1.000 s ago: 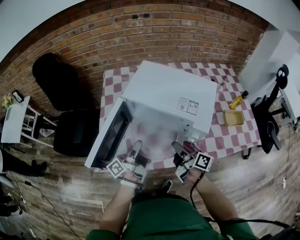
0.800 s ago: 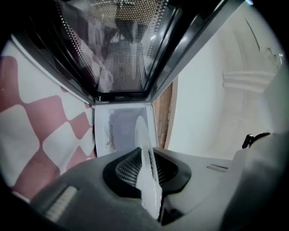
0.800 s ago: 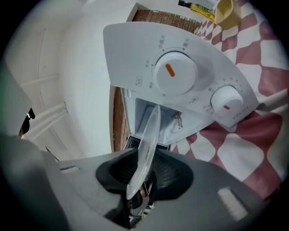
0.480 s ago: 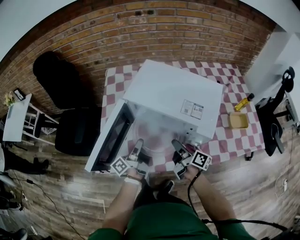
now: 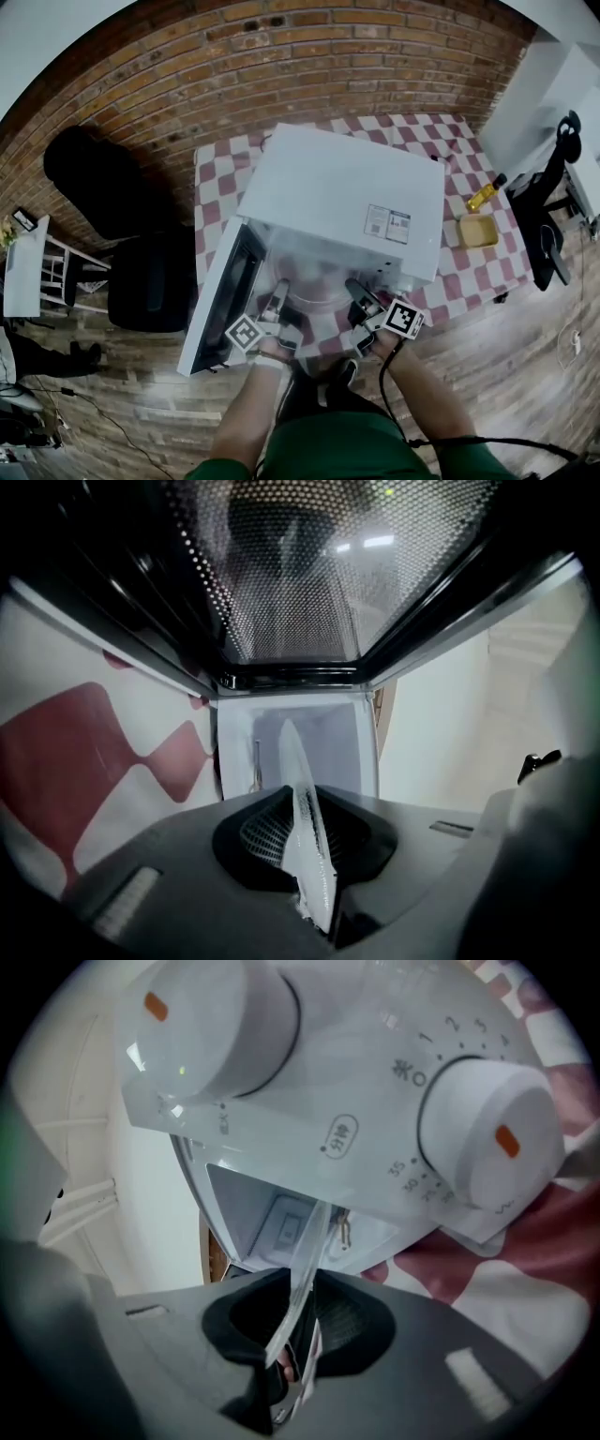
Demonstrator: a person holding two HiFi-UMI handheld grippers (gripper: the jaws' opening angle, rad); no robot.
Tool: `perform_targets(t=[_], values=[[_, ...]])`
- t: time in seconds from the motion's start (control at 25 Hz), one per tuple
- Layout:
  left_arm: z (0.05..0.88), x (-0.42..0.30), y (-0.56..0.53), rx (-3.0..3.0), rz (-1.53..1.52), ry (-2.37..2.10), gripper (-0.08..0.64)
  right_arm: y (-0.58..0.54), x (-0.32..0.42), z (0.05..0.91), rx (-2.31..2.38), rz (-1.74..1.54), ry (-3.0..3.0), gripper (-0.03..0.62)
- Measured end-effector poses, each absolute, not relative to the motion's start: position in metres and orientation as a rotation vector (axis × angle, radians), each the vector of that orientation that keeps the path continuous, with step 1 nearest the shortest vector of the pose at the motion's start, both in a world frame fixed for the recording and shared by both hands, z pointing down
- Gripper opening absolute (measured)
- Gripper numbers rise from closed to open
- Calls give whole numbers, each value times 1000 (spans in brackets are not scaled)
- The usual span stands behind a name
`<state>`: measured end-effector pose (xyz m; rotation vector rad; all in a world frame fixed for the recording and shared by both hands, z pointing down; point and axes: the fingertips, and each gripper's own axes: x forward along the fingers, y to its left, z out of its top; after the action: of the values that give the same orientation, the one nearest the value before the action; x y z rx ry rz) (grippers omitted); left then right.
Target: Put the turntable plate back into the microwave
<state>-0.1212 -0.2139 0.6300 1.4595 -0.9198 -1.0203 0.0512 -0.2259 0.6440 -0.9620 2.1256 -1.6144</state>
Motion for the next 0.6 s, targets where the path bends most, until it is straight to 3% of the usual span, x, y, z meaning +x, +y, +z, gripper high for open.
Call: perform_targets(t=[0.6], values=[[655,-123,-254,1447,-972,-922,57,-259,50,664,-1066,-1565,2047,70]])
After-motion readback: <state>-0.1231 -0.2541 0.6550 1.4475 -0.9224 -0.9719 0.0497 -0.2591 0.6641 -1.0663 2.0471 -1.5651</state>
